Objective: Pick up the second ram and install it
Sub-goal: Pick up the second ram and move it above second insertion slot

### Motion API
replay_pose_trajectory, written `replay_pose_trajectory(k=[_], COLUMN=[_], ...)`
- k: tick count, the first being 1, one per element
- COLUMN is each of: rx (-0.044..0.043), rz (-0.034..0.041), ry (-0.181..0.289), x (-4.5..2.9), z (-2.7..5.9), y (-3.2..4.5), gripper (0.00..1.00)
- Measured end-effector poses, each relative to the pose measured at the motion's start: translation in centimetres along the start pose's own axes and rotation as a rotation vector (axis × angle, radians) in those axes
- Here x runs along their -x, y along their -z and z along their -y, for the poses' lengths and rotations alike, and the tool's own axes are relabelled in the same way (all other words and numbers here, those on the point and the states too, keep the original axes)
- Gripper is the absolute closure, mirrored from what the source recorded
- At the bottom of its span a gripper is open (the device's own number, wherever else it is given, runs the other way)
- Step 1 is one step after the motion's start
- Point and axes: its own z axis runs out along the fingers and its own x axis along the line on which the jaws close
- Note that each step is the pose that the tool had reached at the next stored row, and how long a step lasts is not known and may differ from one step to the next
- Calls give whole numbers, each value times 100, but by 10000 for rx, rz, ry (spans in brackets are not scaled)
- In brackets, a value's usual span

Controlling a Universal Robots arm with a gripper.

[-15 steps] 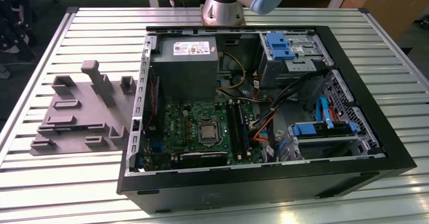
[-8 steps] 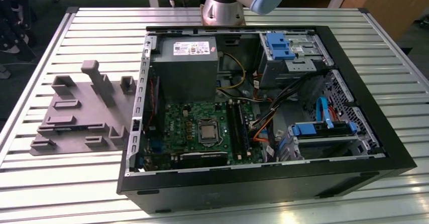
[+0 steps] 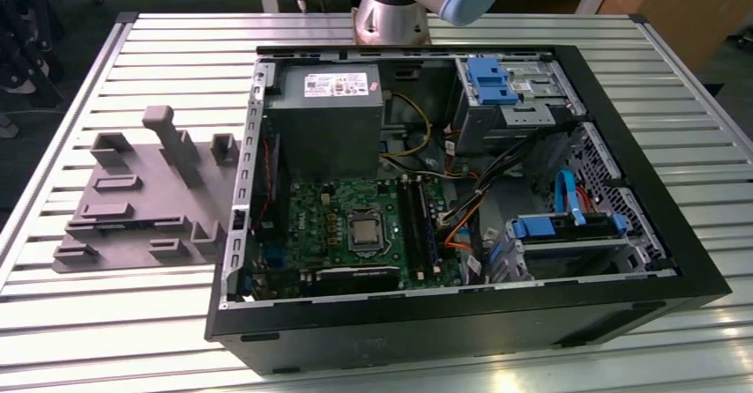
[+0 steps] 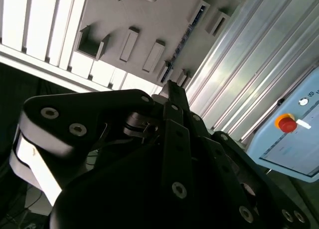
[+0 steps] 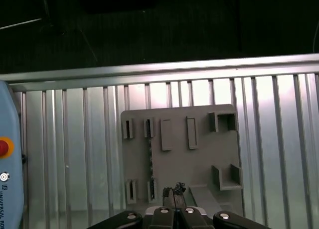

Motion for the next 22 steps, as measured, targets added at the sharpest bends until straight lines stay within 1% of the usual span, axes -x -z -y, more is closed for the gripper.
replay_pose_trajectory(k=[12, 14, 18, 19, 22], rx=[-1, -6, -17, -19, -19], rz=[-5, -13, -42, -46, -47], ry=[75, 271, 992, 1101, 1104], x=[0, 0, 0, 0, 0], z=[0, 0, 0, 0, 0], y=[0, -1, -5, -6, -6], gripper=[89, 89, 89, 89, 89])
